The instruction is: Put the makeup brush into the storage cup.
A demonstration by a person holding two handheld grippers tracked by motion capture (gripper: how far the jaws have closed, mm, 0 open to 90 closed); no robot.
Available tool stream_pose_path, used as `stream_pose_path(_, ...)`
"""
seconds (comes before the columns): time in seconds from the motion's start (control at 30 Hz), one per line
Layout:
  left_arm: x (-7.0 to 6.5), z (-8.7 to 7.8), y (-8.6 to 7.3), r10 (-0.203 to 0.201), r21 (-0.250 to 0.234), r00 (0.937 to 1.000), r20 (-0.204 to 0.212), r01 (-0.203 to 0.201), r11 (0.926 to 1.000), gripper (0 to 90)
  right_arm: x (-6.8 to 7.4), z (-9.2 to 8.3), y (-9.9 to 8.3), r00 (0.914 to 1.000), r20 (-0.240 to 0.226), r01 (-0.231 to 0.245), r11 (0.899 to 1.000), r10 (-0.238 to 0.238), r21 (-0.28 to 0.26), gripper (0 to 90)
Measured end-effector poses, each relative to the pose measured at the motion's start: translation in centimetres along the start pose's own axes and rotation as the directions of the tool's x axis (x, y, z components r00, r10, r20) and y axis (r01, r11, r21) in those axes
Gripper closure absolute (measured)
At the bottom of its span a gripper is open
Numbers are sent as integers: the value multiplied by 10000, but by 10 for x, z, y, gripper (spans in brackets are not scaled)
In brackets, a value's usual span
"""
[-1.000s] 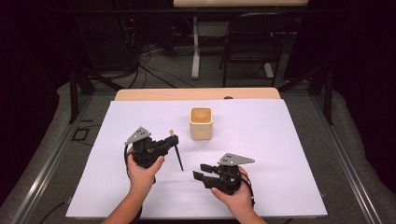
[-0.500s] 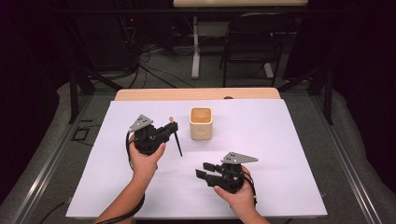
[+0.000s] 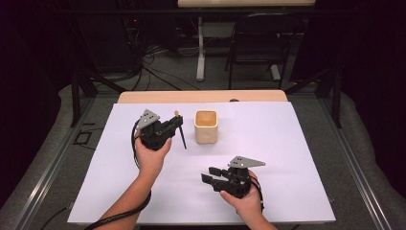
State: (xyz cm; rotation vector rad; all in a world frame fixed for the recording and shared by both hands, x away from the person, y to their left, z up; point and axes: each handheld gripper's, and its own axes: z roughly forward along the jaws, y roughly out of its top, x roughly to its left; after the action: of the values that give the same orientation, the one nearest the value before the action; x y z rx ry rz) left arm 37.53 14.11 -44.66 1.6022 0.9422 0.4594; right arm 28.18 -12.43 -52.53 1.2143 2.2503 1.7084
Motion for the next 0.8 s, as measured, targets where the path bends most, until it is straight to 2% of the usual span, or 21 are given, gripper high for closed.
stream_pose_path(0.2,0,7,8,227,14,9996,-187,-227,9997,836,-1,1,-1,10000,-33,-92,10000,92,37,546)
stream_pose_path(0.33,-1,11,16,341,-157,9992,-197,-344,9993,837,-1,1,-1,9999,-50,-87,10000,87,-43,545)
stream_pose_path(0.47,-4,14,24,481,-322,9985,-247,-489,9983,837,-2,1,-2,9999,-21,-145,9997,145,211,524)
stream_pose_path(0.53,-5,16,28,589,-391,9978,-300,-600,9974,837,-3,3,-3,9998,61,-166,9999,167,-12,513)
stream_pose_path(0.63,-4,18,32,568,-446,9978,-339,-583,9973,837,-3,2,-2,9999,159,22,9999,-24,123,496)
stream_pose_path(0.73,-4,19,36,555,-481,9976,-415,-575,9972,837,-3,4,-3,9994,307,154,9999,-154,0,472)
stream_pose_path(0.77,-3,19,37,565,-503,9975,-421,-586,9970,837,-3,4,-3,9991,395,176,9997,-182,172,468)
stream_pose_path(0.8,-4,20,38,539,-514,9976,-425,-560,9971,837,-3,5,-3,9995,303,97,9999,-98,50,462)
